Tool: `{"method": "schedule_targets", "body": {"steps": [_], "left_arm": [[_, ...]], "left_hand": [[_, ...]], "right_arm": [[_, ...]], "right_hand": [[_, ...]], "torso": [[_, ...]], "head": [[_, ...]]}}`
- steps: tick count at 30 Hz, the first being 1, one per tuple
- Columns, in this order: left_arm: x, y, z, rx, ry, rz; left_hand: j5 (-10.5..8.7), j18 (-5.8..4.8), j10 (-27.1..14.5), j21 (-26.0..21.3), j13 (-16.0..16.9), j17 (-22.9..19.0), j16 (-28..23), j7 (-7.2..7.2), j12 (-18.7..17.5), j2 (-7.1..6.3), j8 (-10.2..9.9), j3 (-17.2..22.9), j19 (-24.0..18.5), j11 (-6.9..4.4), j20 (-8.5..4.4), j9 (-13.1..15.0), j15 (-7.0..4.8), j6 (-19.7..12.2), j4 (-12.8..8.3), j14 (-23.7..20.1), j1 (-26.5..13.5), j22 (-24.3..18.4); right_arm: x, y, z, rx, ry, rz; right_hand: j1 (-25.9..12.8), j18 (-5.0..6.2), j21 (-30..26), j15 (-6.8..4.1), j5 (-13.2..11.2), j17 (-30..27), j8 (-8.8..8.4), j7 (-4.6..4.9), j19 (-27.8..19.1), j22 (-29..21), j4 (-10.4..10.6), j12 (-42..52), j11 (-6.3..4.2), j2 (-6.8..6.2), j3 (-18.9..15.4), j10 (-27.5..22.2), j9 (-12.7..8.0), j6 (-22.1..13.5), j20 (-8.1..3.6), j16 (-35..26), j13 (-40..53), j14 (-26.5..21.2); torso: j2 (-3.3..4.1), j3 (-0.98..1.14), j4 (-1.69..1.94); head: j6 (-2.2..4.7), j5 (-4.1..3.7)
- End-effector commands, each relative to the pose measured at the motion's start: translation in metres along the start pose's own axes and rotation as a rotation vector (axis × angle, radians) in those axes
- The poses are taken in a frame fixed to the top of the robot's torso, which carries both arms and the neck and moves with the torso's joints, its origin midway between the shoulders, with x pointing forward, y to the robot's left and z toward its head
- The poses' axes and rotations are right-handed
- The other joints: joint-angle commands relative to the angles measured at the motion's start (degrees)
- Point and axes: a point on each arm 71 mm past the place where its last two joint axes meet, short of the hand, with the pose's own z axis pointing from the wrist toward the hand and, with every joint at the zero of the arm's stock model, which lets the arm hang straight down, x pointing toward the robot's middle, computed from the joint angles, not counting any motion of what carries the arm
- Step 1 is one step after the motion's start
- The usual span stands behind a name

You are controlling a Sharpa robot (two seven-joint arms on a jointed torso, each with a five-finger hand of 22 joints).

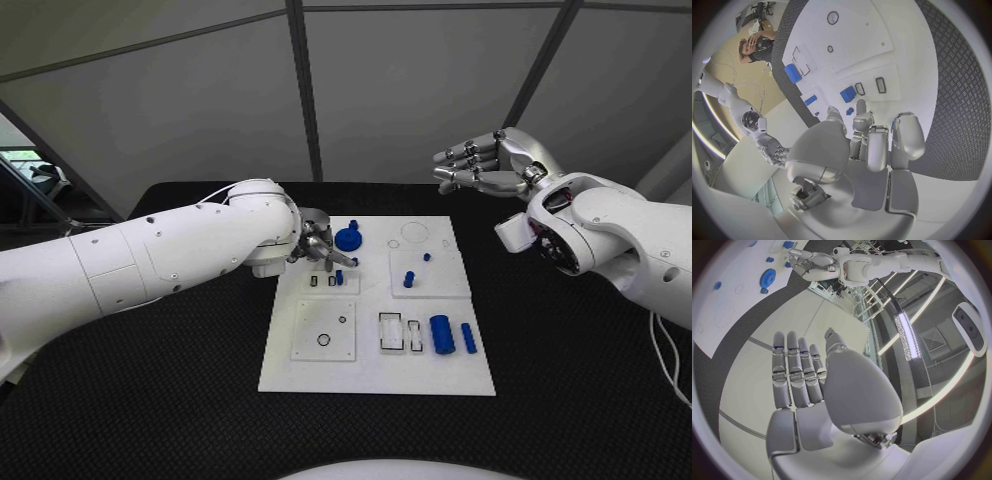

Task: Assemble the parts on the task board

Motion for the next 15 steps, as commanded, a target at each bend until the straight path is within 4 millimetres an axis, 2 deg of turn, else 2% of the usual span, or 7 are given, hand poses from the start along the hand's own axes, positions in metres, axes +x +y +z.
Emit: {"method": "schedule_targets", "body": {"steps": [1,3,8,11,15], "left_arm": [[0.0011,0.0012,0.0004,-0.018,0.027,0.039],[0.0014,0.0015,0.0006,-0.022,0.029,0.050],[0.0019,0.0019,0.0012,-0.029,0.035,0.066],[0.0023,0.0014,0.0016,-0.029,0.038,0.069],[0.0031,0.0002,0.0019,-0.026,0.046,0.066]], "left_hand": [[-0.02,-2.37,-0.22,0.23,-0.06,7.68,-0.38,-0.06,-0.12,0.55,0.49,-0.21,0.38,-0.12,-0.16,0.21,-0.34,-0.59,-0.11,3.14,0.02,0.09],[-0.02,-2.37,-0.24,0.25,-0.08,7.66,-0.40,-0.06,-0.14,0.59,0.52,-0.20,0.38,-0.12,-0.16,0.25,-0.34,-0.63,-0.13,3.13,0.05,0.12],[-0.01,-2.37,-0.31,0.25,-0.15,7.67,-0.40,-0.05,-0.19,0.69,0.61,-0.17,0.37,-0.11,-0.16,0.40,-0.33,-0.75,-0.17,3.12,0.16,0.14],[-0.01,-2.37,-0.31,0.25,-0.15,7.67,-0.40,-0.05,-0.19,0.69,0.61,-0.17,0.37,-0.11,-0.16,0.40,-0.33,-0.75,-0.17,3.12,0.16,0.14],[-0.01,-2.40,-0.30,0.35,-0.10,7.70,-0.39,-0.05,-0.17,0.76,0.70,-0.15,0.45,-0.11,-0.15,0.50,-0.33,-0.79,-0.19,3.13,0.22,0.32]], "right_arm": [[0.0003,0.0008,0.0007,0.000,0.007,-0.002],[0.0003,0.0008,0.0008,0.000,0.004,-0.004],[-0.0003,0.0000,0.0013,0.003,-0.001,-0.008],[0.0000,-0.0002,0.0017,0.003,-0.001,-0.009],[0.0010,-0.0002,0.0025,0.002,0.001,-0.012]], "right_hand": [[-0.10,0.26,-0.30,0.43,0.42,-0.11,-0.26,0.33,0.40,-0.13,-0.04,-0.17,0.06,0.57,-0.44,-0.40,0.04,0.00,-0.04,-0.22,-0.08,0.11],[-0.12,0.26,-0.49,0.48,0.50,-0.22,-0.29,0.39,0.42,-0.26,-0.09,-0.18,0.12,0.64,-0.57,-0.51,0.04,-0.04,0.00,-0.35,-0.08,0.05],[-0.20,0.24,-1.00,0.63,0.79,-0.50,-0.36,0.51,0.47,-0.58,-0.22,-0.19,0.25,0.82,-0.94,-0.78,0.05,-0.15,0.13,-0.67,-0.07,-0.16],[-0.20,0.24,-1.01,0.63,0.80,-0.50,-0.37,0.51,0.47,-0.58,-0.22,-0.19,0.25,0.83,-0.95,-0.78,0.05,-0.15,0.13,-0.68,-0.07,-0.16],[-0.17,0.25,-1.17,0.65,1.02,-0.59,-0.37,0.52,0.53,-0.69,-0.29,-0.16,0.26,0.95,-1.03,-0.84,0.06,-0.15,0.16,-0.75,-0.06,-0.16]], "torso": [[0.03,-0.04,-0.01],[0.04,-0.06,0.02],[0.12,0.03,0.02],[0.15,-0.08,0.07],[0.15,-0.06,0.06]], "head": [[-0.06,0.01],[-0.07,-0.04],[-0.08,-0.02],[-0.11,-0.07],[-0.28,-0.07]]}}
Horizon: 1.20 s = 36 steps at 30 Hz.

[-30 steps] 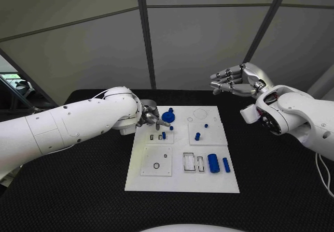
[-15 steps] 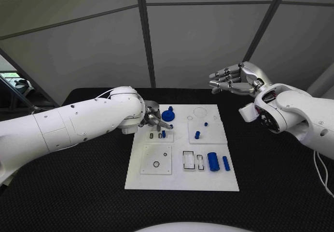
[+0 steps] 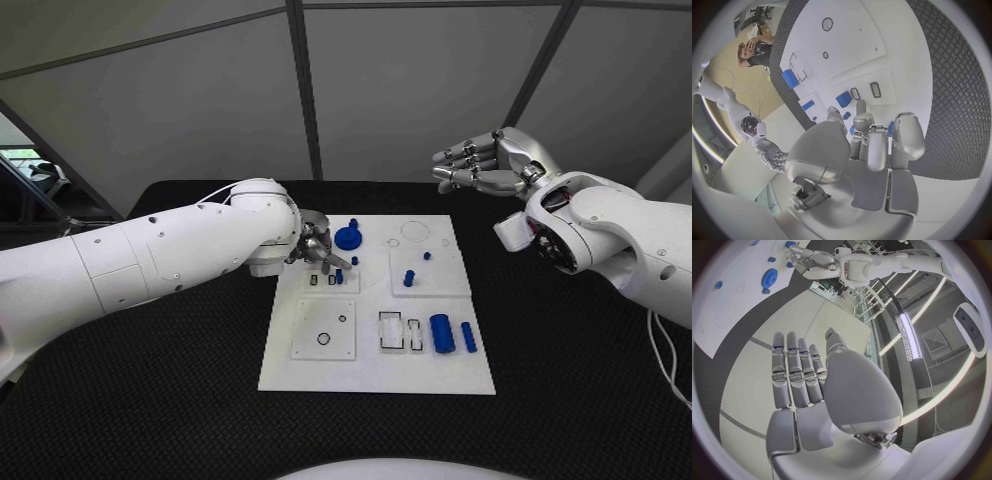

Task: Assemble the parts on the task board

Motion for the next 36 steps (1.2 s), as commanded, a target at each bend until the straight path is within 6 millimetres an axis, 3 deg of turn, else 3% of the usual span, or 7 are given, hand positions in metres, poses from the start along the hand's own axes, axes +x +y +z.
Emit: {"method": "schedule_targets", "body": {"steps": [1,7,20,36], "left_arm": [[0.0011,-0.0010,0.0001,-0.007,0.021,0.020],[0.0024,-0.0039,0.0008,0.000,0.032,0.011],[0.0042,-0.0080,0.0016,0.012,0.046,-0.001],[0.0053,-0.0098,0.0019,0.020,0.058,-0.017]], "left_hand": [[-0.01,-2.41,-0.32,0.37,-0.04,7.72,-0.18,-0.06,-0.17,0.61,0.40,-0.12,0.24,-0.12,0.06,0.21,-0.33,-0.44,-0.24,3.14,0.09,0.09],[0.05,-2.45,-0.26,0.52,0.12,7.74,-0.20,-0.10,-0.07,1.40,1.09,0.72,0.28,-0.15,0.06,1.11,-0.35,-0.93,-0.91,3.14,1.33,0.45],[0.04,-2.51,-0.17,0.74,0.24,7.86,-0.14,-0.13,0.02,1.48,1.40,0.95,0.44,-0.18,0.05,1.49,-0.36,-1.02,-1.10,3.18,1.59,0.85],[0.06,-2.51,-0.19,0.74,0.19,7.83,-0.18,-0.18,-0.02,1.55,1.83,1.34,0.39,-0.22,0.04,2.05,-0.40,-1.22,-1.49,3.17,2.04,0.91]], "right_arm": [[0.0007,0.0014,0.0011,-0.007,0.003,-0.008],[0.0021,0.0015,0.0020,-0.007,0.007,-0.008],[0.0054,0.0011,0.0050,-0.009,0.015,-0.013],[0.0075,0.0004,0.0069,-0.013,0.028,-0.022]], "right_hand": [[0.13,0.25,-0.29,0.44,0.25,-0.08,-0.37,0.32,0.31,-0.09,-0.02,-0.16,-0.06,0.65,-0.33,-0.35,0.06,0.05,-0.06,-0.39,-0.07,0.05],[0.17,0.26,-0.43,0.44,0.48,-0.16,-0.37,0.32,0.39,-0.19,-0.08,-0.13,-0.06,0.79,-0.40,-0.39,0.07,0.05,-0.04,-0.45,-0.06,0.08],[0.21,0.27,-0.74,0.46,0.99,-0.32,-0.42,0.36,0.55,-0.40,-0.19,-0.09,-0.03,1.00,-0.58,-0.53,0.07,-0.03,-0.01,-0.58,-0.07,0.11],[0.21,0.25,-1.10,0.56,1.26,-0.52,-0.51,0.45,0.61,-0.63,-0.23,-0.10,0.06,1.31,-0.72,-0.80,0.05,-0.22,0.05,-0.80,-0.09,-0.06]], "torso": [[0.03,-0.01,0.02],[0.13,-0.01,0.04],[-0.04,-0.03,0.05],[-0.03,-0.07,0.05]], "head": [[-0.19,-0.04],[-0.47,-0.05],[-1.03,0.05],[-1.17,-0.04]]}}
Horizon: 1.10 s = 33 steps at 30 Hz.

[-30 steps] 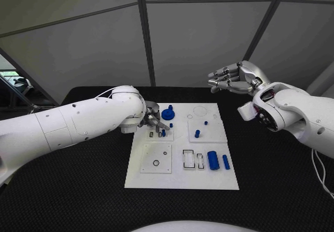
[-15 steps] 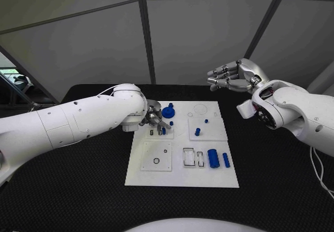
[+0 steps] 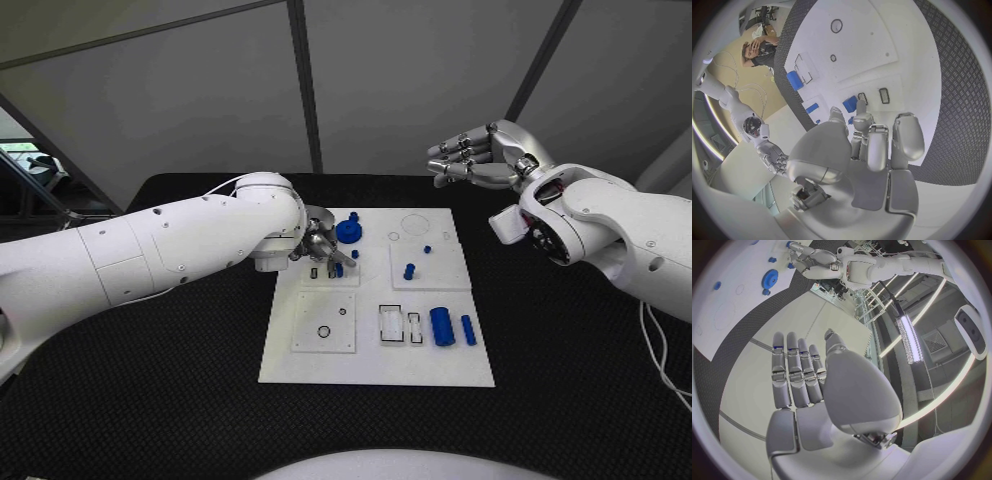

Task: Assemble the parts on the task board

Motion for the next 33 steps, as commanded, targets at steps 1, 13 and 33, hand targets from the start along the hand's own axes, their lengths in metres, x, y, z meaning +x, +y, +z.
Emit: {"method": "schedule_targets", "body": {"steps": [1,13,33], "left_arm": [[0.0006,-0.0008,-0.0001,0.000,0.015,-0.009],[0.0002,-0.0005,0.0001,0.001,0.014,-0.017],[0.0020,-0.0019,-0.0013,0.025,0.030,-0.085]], "left_hand": [[0.06,-2.50,-0.21,0.18,-0.03,7.84,-0.19,-0.10,-0.04,0.19,0.28,0.21,0.39,-0.23,0.04,0.20,-0.41,-0.52,-0.36,3.17,0.74,0.00],[0.07,-2.51,-0.15,0.25,0.03,7.96,-0.19,-0.29,-0.12,1.58,1.39,3.54,0.32,-0.43,-0.06,1.94,-0.57,-1.51,-3.27,3.21,4.39,0.41],[0.17,-2.49,-0.66,0.17,-0.50,8.00,-0.34,-0.88,-1.38,2.40,1.33,12.89,0.21,-1.08,-0.66,3.49,-1.17,-3.14,-9.70,3.19,11.19,0.99]], "right_arm": [[0.0012,0.0018,0.0007,-0.013,0.015,-0.008],[0.0016,0.0014,0.0013,-0.014,0.019,-0.018],[0.0037,0.0010,0.0029,-0.014,0.028,-0.074]], "right_hand": [[-0.11,0.26,-0.20,0.36,0.32,-0.05,-0.28,0.25,0.41,-0.04,0.15,-0.10,0.06,0.54,-0.34,-0.38,0.06,-0.01,-0.16,-0.19,-0.07,0.15],[-0.04,0.26,-0.33,0.38,0.36,-0.12,-0.31,0.27,0.42,-0.13,0.09,-0.10,0.08,0.65,-0.36,-0.48,0.05,-0.06,-0.13,-0.27,-0.08,0.09],[0.50,0.29,-0.68,0.35,0.48,-0.29,-0.30,0.25,0.62,-0.36,-0.19,-0.01,0.05,1.20,-0.20,-0.59,0.08,-0.08,-0.14,-0.38,-0.07,0.16]], "torso": [[0.01,0.00,-0.02],[0.00,0.02,-0.02],[-0.01,0.03,-0.01]], "head": [[-0.01,-0.03],[-0.14,-0.11],[-0.32,0.00]]}}
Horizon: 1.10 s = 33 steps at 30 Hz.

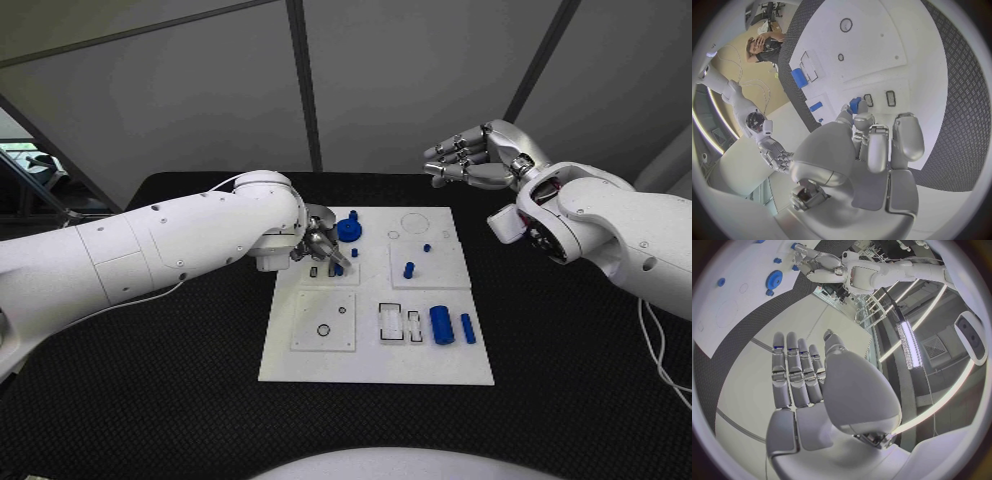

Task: Assemble the parts on the task board

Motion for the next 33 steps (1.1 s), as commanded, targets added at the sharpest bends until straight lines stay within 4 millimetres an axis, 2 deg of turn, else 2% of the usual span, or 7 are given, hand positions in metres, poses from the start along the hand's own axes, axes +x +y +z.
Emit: {"method": "schedule_targets", "body": {"steps": [1,5,9,11,13,15,33], "left_arm": [[0.001,0.000,-0.001,0.009,0.009,-0.043],[0.002,0.001,-0.002,0.018,0.008,-0.074],[0.003,0.002,-0.006,0.034,0.007,-0.122],[0.003,0.003,-0.008,0.040,-0.007,-0.144],[0.003,0.005,-0.011,0.043,-0.029,-0.168],[0.002,0.007,-0.013,0.046,-0.050,-0.198],[0.019,0.028,-0.029,0.034,-0.257,-0.235]], "left_hand": [[0.32,-2.50,-0.03,0.21,-0.16,8.03,-0.35,-0.05,-0.57,0.19,-0.01,3.16,0.04,-0.55,-0.54,0.30,-0.45,-0.69,-1.43,3.21,1.80,0.26],[0.33,-2.57,0.09,0.31,-0.17,8.17,-0.30,0.13,-0.97,-0.81,-0.14,9.08,0.13,-0.61,-0.60,0.73,-0.37,-1.16,-3.52,3.26,2.53,0.67],[0.53,-2.68,0.72,0.46,0.00,8.46,-0.17,0.29,-1.03,-4.60,0.43,20.41,0.34,-0.58,-0.31,1.97,-0.24,-1.32,-4.99,3.39,-1.19,1.34],[0.56,-2.65,1.22,0.52,0.18,8.66,-0.07,0.45,-0.84,-7.71,1.21,29.33,0.53,-0.56,-0.36,3.12,-0.01,-1.23,-5.43,3.51,-5.33,1.77],[2.88,-2.72,1.83,0.60,0.40,8.94,0.08,0.58,-0.53,-11.31,2.38,37.21,0.81,-0.57,-0.35,4.64,-0.13,-1.28,-6.04,3.65,-9.71,2.27],[3.11,-2.75,1.79,0.53,0.15,9.02,0.11,0.38,-0.71,-12.45,3.03,40.53,0.84,-0.61,-0.30,5.48,-0.29,-1.47,-6.77,3.69,-11.03,2.38],[4.58,-3.15,3.49,1.64,0.74,11.33,1.83,-0.37,0.02,-15.53,5.52,48.90,2.26,-1.00,-0.80,8.46,-0.82,-1.31,-8.82,4.71,-15.07,4.70]], "right_arm": [[0.001,0.001,0.001,-0.006,0.010,-0.021],[0.001,0.001,0.001,-0.006,0.011,-0.022],[0.002,0.001,0.001,-0.007,0.014,-0.022],[0.002,0.001,0.002,-0.008,0.015,-0.022],[0.002,0.001,0.002,-0.009,0.015,-0.022],[0.002,0.001,0.002,-0.009,0.015,-0.022],[-0.003,-0.001,-0.001,-0.005,0.001,-0.035]], "right_hand": [[-0.02,0.29,-0.24,0.35,0.26,-0.05,-0.30,0.26,0.41,-0.05,-0.19,-0.01,-0.16,0.69,-0.20,-0.40,0.08,-0.08,0.08,-0.38,-0.07,0.17],[0.05,0.29,-0.28,0.34,0.28,-0.07,-0.30,0.25,0.44,-0.08,-0.21,0.00,-0.16,0.77,-0.17,-0.41,0.08,-0.08,0.07,-0.40,-0.07,0.17],[0.05,0.29,-0.28,0.34,0.28,-0.07,-0.30,0.25,0.44,-0.08,-0.21,0.00,-0.16,0.77,-0.17,-0.41,0.08,-0.08,0.07,-0.40,-0.07,0.17],[0.05,0.29,-0.29,0.34,0.29,-0.08,-0.30,0.26,0.44,-0.08,-0.22,0.00,-0.16,0.78,-0.17,-0.42,0.08,-0.08,0.07,-0.40,-0.07,0.17],[0.06,0.29,-0.30,0.34,0.30,-0.08,-0.30,0.26,0.45,-0.09,-0.22,0.00,-0.16,0.80,-0.16,-0.42,0.08,-0.08,0.07,-0.41,-0.07,0.17],[0.06,0.29,-0.30,0.34,0.30,-0.08,-0.30,0.26,0.45,-0.09,-0.22,0.00,-0.16,0.80,-0.16,-0.42,0.08,-0.08,0.07,-0.41,-0.07,0.17],[0.05,0.29,-0.34,0.35,0.32,-0.10,-0.30,0.26,0.47,-0.11,-0.21,0.00,-0.15,0.83,-0.17,-0.44,0.09,-0.08,0.07,-0.42,-0.07,0.17]], "torso": [[0.01,0.01,-0.01],[0.01,0.00,0.01],[0.09,0.05,0.02],[0.12,0.04,0.11],[0.06,0.01,0.16],[0.02,0.03,0.11],[-0.40,0.08,1.32]], "head": [[-0.06,0.05],[-0.10,0.13],[-0.11,0.41],[-0.27,0.39],[-0.39,0.45],[-0.45,0.67],[-1.23,0.50]]}}
